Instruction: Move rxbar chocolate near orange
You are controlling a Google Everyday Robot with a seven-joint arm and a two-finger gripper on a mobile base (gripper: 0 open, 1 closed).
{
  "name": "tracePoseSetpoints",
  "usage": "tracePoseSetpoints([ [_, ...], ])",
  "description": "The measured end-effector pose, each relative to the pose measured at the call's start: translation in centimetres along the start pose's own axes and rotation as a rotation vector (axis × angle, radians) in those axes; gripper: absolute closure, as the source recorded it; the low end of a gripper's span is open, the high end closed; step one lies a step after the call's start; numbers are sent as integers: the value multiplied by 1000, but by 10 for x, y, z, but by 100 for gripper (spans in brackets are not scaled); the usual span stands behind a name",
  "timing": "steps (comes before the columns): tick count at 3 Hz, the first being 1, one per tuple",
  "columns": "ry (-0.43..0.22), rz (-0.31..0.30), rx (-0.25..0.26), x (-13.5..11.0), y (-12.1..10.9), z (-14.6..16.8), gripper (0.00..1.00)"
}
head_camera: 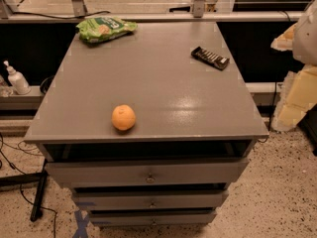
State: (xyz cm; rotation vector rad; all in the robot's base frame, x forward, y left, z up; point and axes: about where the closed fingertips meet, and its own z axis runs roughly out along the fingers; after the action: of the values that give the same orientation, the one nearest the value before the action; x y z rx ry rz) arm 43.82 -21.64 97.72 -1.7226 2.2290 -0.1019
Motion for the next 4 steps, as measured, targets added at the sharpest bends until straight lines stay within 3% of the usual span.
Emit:
tracePoseSetpoints([
  [2, -23, -8, 13, -3, -3, -1, 0],
  [3, -77, -9, 36, -10, -24, 15, 0],
  [4, -145, 15, 58, -16, -61, 37, 0],
])
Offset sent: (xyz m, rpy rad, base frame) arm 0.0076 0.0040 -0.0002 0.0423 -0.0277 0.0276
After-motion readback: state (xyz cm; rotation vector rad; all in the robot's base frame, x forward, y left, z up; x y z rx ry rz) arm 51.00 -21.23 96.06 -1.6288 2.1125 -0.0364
